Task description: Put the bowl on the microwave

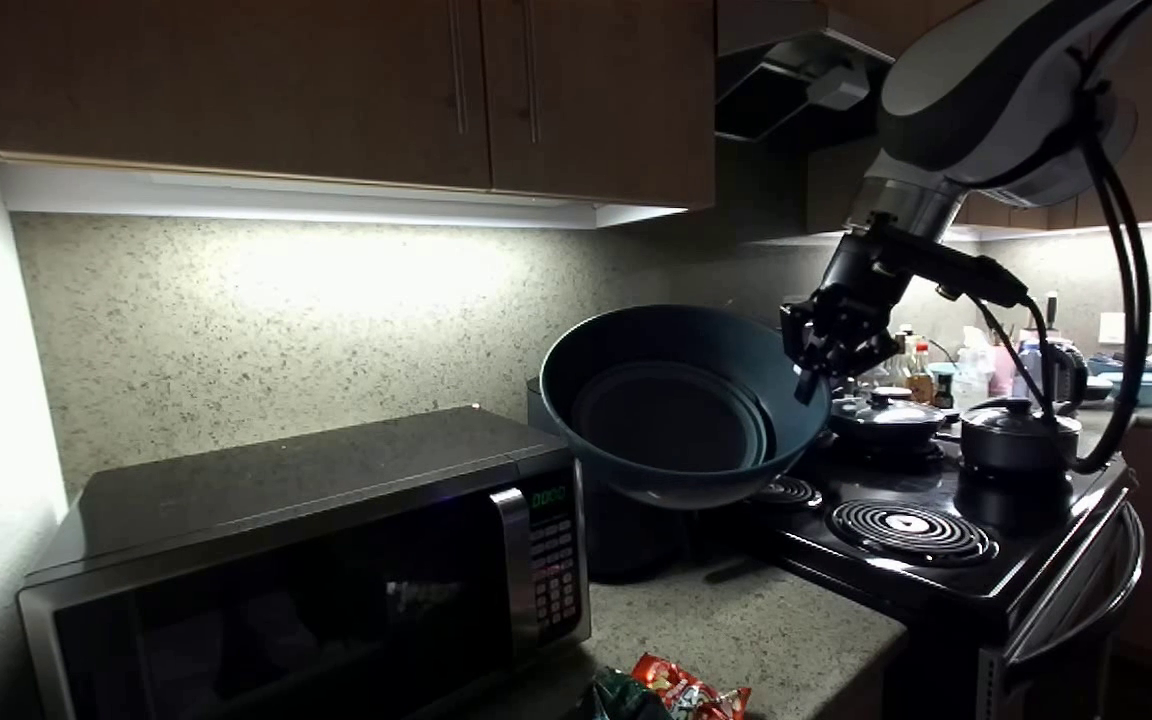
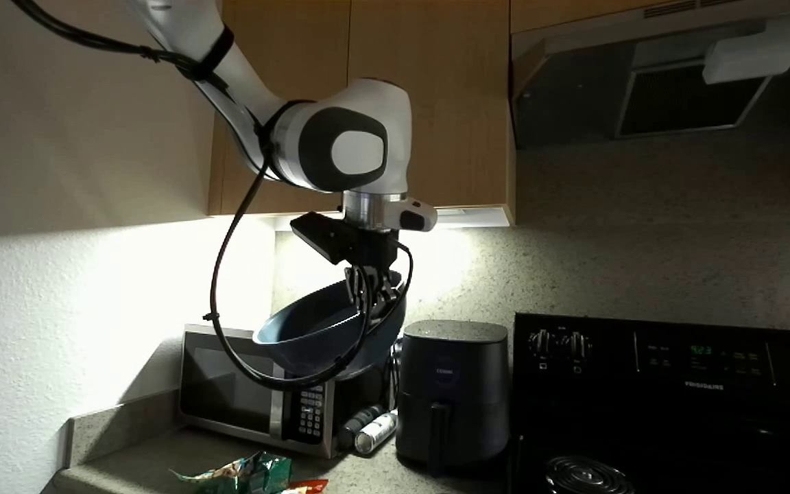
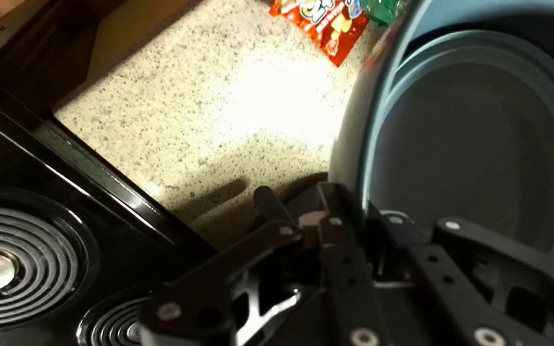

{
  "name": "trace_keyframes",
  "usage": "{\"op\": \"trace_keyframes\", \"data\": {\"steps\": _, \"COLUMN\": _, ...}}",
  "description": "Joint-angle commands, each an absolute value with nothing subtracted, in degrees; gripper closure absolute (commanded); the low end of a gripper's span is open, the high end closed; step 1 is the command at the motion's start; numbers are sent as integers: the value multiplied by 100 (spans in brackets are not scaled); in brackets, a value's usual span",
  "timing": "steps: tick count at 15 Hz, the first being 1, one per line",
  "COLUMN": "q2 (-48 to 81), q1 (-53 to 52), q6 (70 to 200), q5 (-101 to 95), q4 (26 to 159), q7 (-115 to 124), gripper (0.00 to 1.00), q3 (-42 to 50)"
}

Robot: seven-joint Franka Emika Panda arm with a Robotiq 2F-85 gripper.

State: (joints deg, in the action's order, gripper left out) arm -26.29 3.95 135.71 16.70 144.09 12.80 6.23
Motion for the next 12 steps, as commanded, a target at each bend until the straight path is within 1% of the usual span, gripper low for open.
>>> {"op": "trace_keyframes", "data": {"steps": 1, "q2": -2760, "q1": 3, "q6": 12990, "q5": 2262, "q4": 14044, "q7": 481, "gripper": 98, "q3": 865}}
{"op": "trace_keyframes", "data": {"steps": 6, "q2": -2534, "q1": -358, "q6": 12386, "q5": 3064, "q4": 13334, "q7": -193, "gripper": 98, "q3": 1044}}
{"op": "trace_keyframes", "data": {"steps": 9, "q2": -2228, "q1": -291, "q6": 12547, "q5": 3250, "q4": 13082, "q7": -46, "gripper": 98, "q3": 947}}
{"op": "trace_keyframes", "data": {"steps": 10, "q2": -2467, "q1": -196, "q6": 12479, "q5": 3022, "q4": 13341, "q7": 18, "gripper": 93, "q3": 846}}
{"op": "trace_keyframes", "data": {"steps": 12, "q2": -2298, "q1": -188, "q6": 12489, "q5": 3033, "q4": 13226, "q7": 19, "gripper": 93, "q3": 843}}
